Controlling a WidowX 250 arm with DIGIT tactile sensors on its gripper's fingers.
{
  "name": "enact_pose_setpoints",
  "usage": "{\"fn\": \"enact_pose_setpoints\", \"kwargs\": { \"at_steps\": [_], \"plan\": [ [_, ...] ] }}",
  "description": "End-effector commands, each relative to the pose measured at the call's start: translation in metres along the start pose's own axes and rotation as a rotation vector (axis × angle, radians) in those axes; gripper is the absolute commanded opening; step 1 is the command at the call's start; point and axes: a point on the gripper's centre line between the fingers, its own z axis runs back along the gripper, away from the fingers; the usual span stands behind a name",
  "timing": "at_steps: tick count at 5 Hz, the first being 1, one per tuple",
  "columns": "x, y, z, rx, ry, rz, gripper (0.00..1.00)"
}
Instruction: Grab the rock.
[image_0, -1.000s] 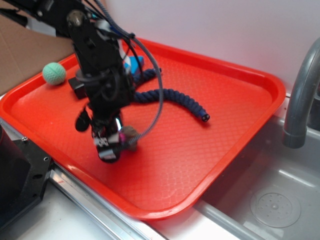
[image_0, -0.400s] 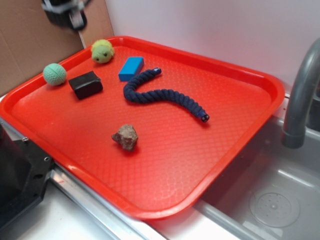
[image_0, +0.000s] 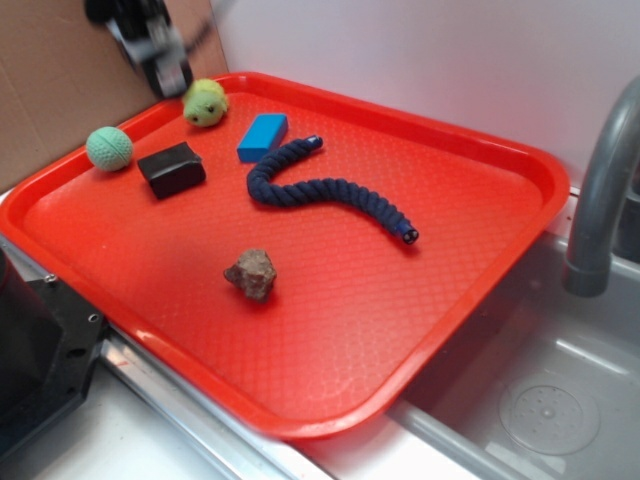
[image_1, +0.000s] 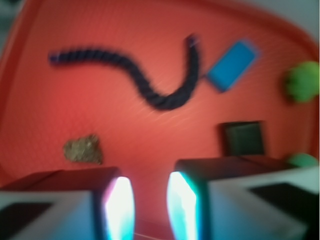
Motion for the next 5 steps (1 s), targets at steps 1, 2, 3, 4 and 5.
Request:
{"fn": "enact_pose_setpoints", "kwargs": {
  "at_steps": [1,2,3,4,5],
  "plan": [
    [-0.009,-0.035,-0.051,0.001,0.014,0.120,1.00],
    [-0.009,-0.042,-0.069,-0.002,-0.021,0.189,1.00],
    [-0.005,-0.056,-0.080,-0.051,-0.041,0.220,1.00],
    [-0.001,-0.068,-0.084,-0.113,-0.046,0.152,1.00],
    [0.005,-0.070,-0.083,-0.125,-0.053,0.130,1.00]
  ]
}}
